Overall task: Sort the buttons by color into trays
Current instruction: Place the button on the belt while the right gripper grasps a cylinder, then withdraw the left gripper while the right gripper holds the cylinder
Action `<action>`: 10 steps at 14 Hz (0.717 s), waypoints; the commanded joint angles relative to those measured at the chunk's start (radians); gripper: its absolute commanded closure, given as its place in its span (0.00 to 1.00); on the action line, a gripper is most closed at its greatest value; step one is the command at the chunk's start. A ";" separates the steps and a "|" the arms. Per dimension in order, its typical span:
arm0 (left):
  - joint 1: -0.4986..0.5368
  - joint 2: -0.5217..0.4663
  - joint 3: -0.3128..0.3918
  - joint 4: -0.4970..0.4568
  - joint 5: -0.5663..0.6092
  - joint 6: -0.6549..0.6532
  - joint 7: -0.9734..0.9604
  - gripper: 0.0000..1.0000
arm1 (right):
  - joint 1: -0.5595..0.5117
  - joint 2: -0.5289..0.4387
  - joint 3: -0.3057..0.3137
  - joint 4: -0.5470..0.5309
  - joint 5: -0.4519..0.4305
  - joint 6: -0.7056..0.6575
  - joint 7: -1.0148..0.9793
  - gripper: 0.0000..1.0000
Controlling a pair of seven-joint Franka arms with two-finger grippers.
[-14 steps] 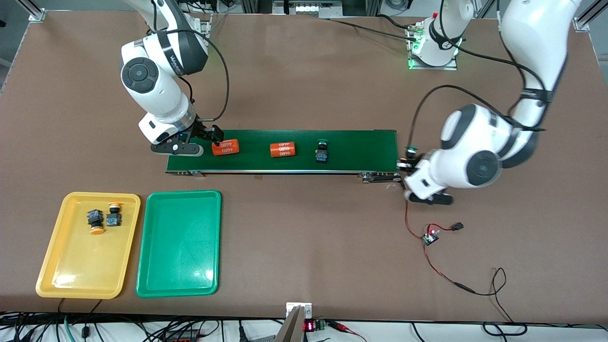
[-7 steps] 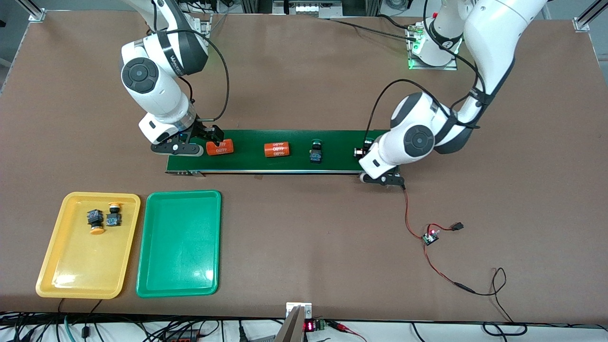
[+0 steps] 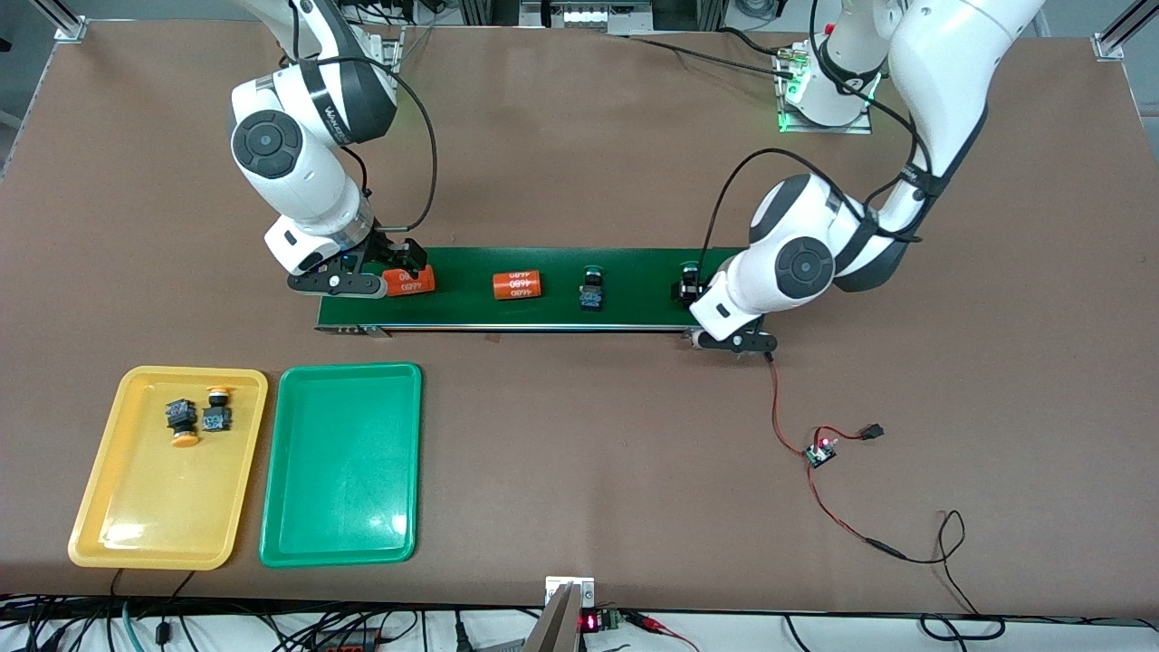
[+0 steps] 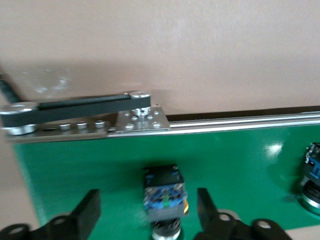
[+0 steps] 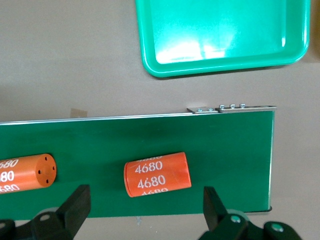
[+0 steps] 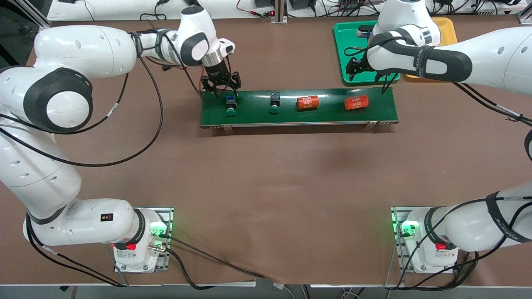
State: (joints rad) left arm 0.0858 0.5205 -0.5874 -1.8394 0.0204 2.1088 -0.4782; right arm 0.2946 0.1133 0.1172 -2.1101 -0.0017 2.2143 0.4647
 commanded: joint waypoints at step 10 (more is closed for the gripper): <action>-0.052 -0.292 0.365 0.209 0.041 -0.418 0.293 0.00 | 0.009 -0.004 -0.007 -0.005 0.008 0.011 0.012 0.00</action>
State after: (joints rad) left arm 0.0691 0.3093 -0.3075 -1.6117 0.0617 1.7421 -0.3262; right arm 0.2946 0.1134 0.1164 -2.1108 -0.0017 2.2149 0.4655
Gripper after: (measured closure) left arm 0.000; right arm 0.000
